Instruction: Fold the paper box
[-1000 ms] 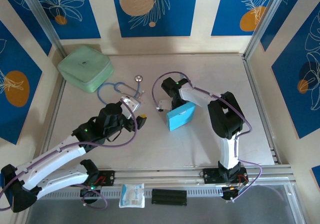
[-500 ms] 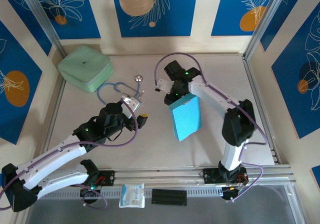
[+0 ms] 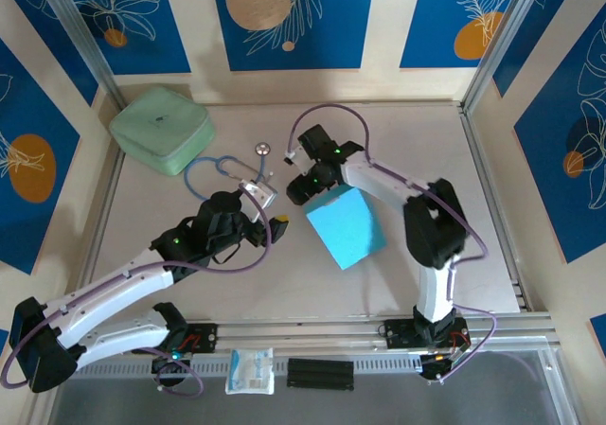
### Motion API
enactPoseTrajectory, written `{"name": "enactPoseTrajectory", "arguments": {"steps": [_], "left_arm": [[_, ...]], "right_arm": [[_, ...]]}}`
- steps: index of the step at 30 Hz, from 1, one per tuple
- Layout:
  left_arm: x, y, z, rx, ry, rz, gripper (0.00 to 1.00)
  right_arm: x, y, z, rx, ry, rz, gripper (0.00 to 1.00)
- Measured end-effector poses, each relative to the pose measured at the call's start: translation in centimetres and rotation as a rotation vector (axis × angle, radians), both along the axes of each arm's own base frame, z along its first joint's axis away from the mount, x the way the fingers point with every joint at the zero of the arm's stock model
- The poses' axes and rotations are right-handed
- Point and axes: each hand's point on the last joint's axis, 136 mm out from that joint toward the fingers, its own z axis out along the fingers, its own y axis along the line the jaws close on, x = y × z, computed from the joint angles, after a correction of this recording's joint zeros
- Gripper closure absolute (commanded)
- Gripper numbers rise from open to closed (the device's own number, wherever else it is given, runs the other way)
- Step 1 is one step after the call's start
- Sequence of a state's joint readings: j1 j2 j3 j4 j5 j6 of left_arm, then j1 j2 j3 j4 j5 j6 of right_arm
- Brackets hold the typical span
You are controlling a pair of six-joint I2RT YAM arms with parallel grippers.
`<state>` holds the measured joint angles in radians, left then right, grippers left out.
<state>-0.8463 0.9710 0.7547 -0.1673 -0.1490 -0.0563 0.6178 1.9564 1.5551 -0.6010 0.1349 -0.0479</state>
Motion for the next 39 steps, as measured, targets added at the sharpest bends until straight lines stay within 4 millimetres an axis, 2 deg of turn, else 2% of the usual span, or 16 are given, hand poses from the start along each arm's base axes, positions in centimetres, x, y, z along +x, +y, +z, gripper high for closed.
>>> {"name": "enactPoseTrajectory", "arguments": {"steps": [1,2,4,7,9,14,18,20,22,25,27,28,30,33,35,39], "left_arm": [[-0.1,0.1,0.1,-0.005,-0.001,0.002,0.18],[-0.1,0.2,0.2,-0.012,-0.002,0.004,0.18],[-0.3,0.4,0.6,-0.028,-0.006,0.008,0.19],[-0.4,0.7,1.1,-0.044,-0.014,0.019,0.18],[-0.3,0.8,1.1,-0.054,-0.007,0.03,0.18],[0.6,1.2,0.5,-0.071,0.03,0.076,0.19],[1.0,1.5,0.3,-0.066,0.031,0.091,0.18],[1.1,1.4,0.3,-0.06,0.024,0.08,0.18],[1.1,1.2,0.1,-0.046,0.022,0.066,0.18],[1.0,0.6,-0.8,-0.025,0.045,0.034,0.18],[0.8,-0.1,-1.4,-0.018,0.064,-0.002,0.18],[0.6,-0.4,-1.7,-0.015,0.073,-0.022,0.17],[0.2,-1.2,-2.3,-0.013,0.1,-0.07,0.17],[-0.3,-1.8,-2.6,-0.021,0.124,-0.11,0.17],[-0.5,-2.1,-2.4,-0.034,0.123,-0.125,0.17],[-0.6,-2.6,-1.8,-0.059,0.113,-0.151,0.17]], "right_arm": [[0.8,0.5,-0.3,0.03,0.014,-0.037,0.11],[1.8,1.1,-0.4,0.073,0.034,-0.076,0.03],[3.6,2.3,0.3,0.163,0.069,-0.143,0.0],[6.8,4.0,3.6,0.281,0.058,-0.202,0.01],[7.9,4.7,6.4,0.357,0.043,-0.222,0.01],[6.6,5.1,11.9,0.508,0.057,-0.212,0.04],[1.7,2.9,13.9,0.522,-0.038,-0.148,0.03],[-1.7,1.7,12.7,0.524,-0.077,-0.101,0.03],[-4.9,0.7,9.0,0.52,-0.053,-0.074,0.03],[-7.2,-1.1,1.4,0.444,0.058,-0.119,0.02],[-8.4,-2.4,-2.1,0.387,0.114,-0.152,0.02],[-8.7,-2.7,-2.7,0.374,0.122,-0.161,0.02],[-8.2,-2.6,-2.3,0.384,0.099,-0.164,0.02],[-7.0,-2.0,-0.1,0.423,0.043,-0.165,0.02],[-6.0,-1.5,2.0,0.455,0.006,-0.168,0.02],[-4.3,-0.6,7.7,0.539,-0.06,-0.183,0.03]]}}
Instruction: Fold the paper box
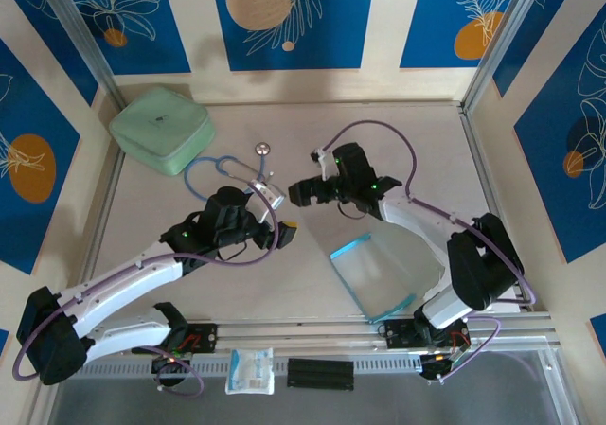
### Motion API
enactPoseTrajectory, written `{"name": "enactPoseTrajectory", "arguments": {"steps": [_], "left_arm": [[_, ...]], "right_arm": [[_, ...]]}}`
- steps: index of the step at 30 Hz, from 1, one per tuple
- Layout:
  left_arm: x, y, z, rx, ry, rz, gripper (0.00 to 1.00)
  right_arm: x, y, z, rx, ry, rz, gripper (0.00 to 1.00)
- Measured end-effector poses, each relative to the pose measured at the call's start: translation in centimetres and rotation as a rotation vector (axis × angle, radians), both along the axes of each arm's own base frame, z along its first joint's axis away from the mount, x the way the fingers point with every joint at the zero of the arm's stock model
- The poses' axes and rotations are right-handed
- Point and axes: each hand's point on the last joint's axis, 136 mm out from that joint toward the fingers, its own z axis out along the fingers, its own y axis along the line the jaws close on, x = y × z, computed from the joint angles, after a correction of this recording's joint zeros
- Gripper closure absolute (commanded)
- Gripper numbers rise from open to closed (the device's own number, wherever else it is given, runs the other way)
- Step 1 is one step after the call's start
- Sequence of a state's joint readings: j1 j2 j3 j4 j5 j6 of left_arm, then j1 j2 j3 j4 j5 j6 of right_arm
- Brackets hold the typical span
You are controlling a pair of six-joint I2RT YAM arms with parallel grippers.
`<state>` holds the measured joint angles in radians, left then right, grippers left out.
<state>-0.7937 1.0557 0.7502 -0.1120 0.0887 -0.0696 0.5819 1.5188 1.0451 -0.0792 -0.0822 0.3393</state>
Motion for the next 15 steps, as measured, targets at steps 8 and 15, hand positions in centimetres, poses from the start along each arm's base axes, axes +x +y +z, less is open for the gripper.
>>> {"name": "enactPoseTrajectory", "arguments": {"steps": [8,15], "left_arm": [[-0.5,-0.5,0.9,0.003,-0.034,-0.06,0.16],[-0.9,-1.3,2.4,-0.021,-0.063,-0.121,0.15]], "right_arm": [[-1.9,-7.4,9.1,-0.063,-0.032,-0.261,0.0],[-5.8,-20.3,8.4,-0.2,0.336,-0.613,0.02]]}}
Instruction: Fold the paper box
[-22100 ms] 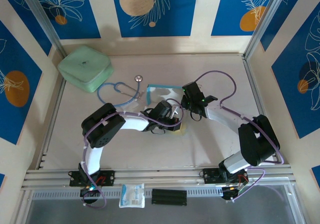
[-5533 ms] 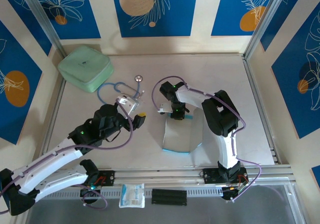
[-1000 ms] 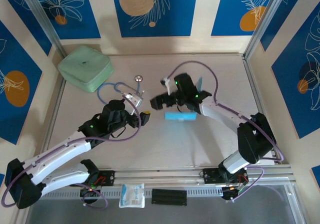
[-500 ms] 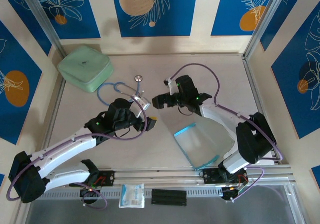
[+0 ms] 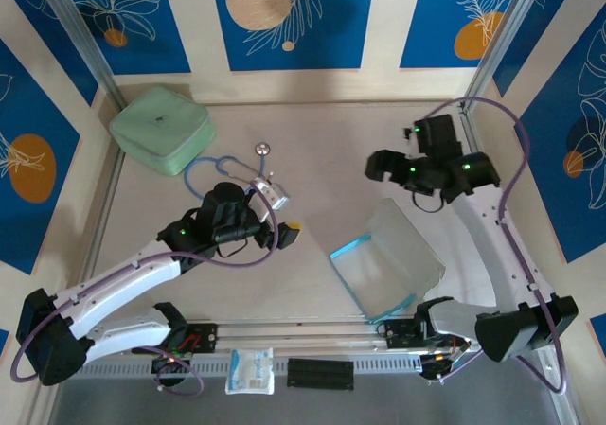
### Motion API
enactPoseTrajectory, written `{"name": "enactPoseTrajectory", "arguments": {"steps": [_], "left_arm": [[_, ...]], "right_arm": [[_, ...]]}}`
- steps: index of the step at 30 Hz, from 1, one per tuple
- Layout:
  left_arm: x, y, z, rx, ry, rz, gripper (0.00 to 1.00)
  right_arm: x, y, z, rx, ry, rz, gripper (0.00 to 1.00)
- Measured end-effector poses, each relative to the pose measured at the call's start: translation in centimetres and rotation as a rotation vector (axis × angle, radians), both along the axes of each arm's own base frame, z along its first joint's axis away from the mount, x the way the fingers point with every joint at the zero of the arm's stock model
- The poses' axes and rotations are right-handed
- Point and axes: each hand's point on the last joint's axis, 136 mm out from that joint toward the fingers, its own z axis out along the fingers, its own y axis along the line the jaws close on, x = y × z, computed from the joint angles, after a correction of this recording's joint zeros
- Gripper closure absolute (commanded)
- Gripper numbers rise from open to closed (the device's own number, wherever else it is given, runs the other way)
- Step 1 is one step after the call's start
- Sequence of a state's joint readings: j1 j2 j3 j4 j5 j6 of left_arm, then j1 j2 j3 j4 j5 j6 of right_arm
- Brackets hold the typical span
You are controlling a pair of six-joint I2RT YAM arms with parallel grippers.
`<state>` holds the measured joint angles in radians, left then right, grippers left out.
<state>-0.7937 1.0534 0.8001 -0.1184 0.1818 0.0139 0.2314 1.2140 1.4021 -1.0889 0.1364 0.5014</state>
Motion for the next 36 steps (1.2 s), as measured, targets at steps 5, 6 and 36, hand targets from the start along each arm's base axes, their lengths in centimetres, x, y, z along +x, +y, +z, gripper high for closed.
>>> {"name": "enactPoseTrajectory", "arguments": {"steps": [5,6,36], "left_arm": [[0.0,-0.3,0.0,0.003,-0.01,-0.015,0.15],[0.1,-0.3,0.0,0.006,-0.01,-0.017,0.15],[4.9,6.7,-0.2,0.135,-0.001,0.405,0.15]], "right_arm": [[-4.6,-2.0,-2.3,-0.041,0.223,-0.046,0.01],[-5.0,-2.4,-2.8,-0.045,0.25,-0.06,0.01],[0.4,6.3,-9.2,-0.262,0.302,0.725,1.0]]}}
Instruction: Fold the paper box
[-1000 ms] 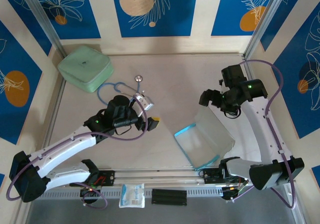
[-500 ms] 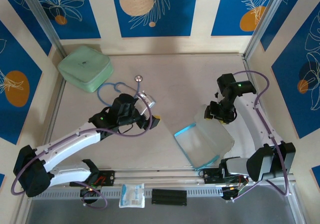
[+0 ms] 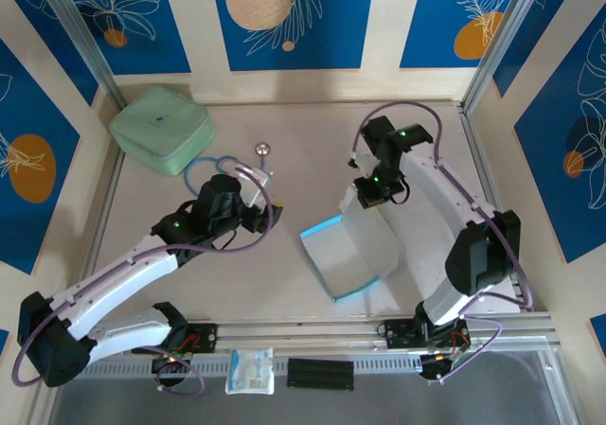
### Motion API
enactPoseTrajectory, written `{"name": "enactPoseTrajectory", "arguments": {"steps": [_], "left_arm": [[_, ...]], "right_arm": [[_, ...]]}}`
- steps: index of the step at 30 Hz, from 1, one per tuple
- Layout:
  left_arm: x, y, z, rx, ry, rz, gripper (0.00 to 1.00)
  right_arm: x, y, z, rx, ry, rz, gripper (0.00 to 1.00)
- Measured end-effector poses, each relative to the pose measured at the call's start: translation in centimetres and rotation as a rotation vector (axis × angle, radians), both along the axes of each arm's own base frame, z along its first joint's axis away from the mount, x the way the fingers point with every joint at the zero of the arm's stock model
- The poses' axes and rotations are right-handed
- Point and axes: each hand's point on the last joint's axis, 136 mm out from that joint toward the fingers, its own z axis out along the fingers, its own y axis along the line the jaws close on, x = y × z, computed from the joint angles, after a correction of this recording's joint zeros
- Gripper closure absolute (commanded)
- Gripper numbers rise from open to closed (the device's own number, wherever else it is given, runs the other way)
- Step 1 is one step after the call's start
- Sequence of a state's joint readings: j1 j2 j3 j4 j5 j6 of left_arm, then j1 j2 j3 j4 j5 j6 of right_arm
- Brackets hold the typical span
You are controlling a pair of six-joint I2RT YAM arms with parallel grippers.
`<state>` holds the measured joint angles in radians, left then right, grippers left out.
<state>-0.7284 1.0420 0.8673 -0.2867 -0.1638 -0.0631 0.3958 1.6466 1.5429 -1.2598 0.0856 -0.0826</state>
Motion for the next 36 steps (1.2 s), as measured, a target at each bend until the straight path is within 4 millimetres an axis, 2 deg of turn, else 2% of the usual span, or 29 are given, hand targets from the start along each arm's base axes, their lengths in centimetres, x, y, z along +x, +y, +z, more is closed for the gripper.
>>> {"name": "enactPoseTrajectory", "arguments": {"steps": [3,8,10,15,16,20,22,25,29,30,32,34,36], "left_arm": [[0.2,1.7,0.6,-0.007,-0.008,0.055,0.15],[-0.1,3.5,1.1,-0.014,0.003,0.106,0.15],[-0.4,3.8,1.2,-0.016,0.006,0.114,0.15],[-1.1,4.8,1.7,-0.027,0.006,0.143,0.15],[-1.1,5.0,1.7,-0.028,0.005,0.147,0.15],[-1.1,5.7,1.5,-0.019,0.013,0.167,0.15],[-1.2,5.9,1.1,-0.01,0.028,0.166,0.14],[-1.6,5.7,0.8,0.008,0.056,0.132,0.14],[-2.3,4.1,1.1,0.005,0.09,0.031,0.13],[-2.3,3.6,1.3,0.003,0.101,0.007,0.13],[-2.3,2.8,1.6,0.003,0.12,-0.031,0.13],[-1.9,2.1,1.8,0.01,0.142,-0.046,0.14],[-1.2,1.7,1.6,0.032,0.176,-0.045,0.14]], "right_arm": [[2.6,3.2,1.0,0.021,-0.086,0.214,1.0],[5.1,9.3,2.2,0.065,-0.194,0.599,1.0],[5.0,11.4,2.1,0.063,-0.221,0.757,1.0],[3.1,15.3,0.7,0.012,-0.228,1.073,1.0],[2.9,15.9,0.5,0.009,-0.23,1.102,0.98],[2.9,17.6,0.0,0.018,-0.248,1.147,0.74],[3.5,17.8,0.1,0.023,-0.267,1.128,0.57],[4.3,17.8,1.0,0.044,-0.296,1.078,0.42],[5.0,16.8,4.2,0.119,-0.354,0.965,0.16],[5.0,16.1,5.5,0.152,-0.377,0.924,0.1],[4.9,14.1,8.0,0.207,-0.42,0.831,0.05],[4.7,11.2,10.2,0.261,-0.463,0.718,0.02],[4.3,8.1,11.5,0.305,-0.485,0.585,0.01]]}}
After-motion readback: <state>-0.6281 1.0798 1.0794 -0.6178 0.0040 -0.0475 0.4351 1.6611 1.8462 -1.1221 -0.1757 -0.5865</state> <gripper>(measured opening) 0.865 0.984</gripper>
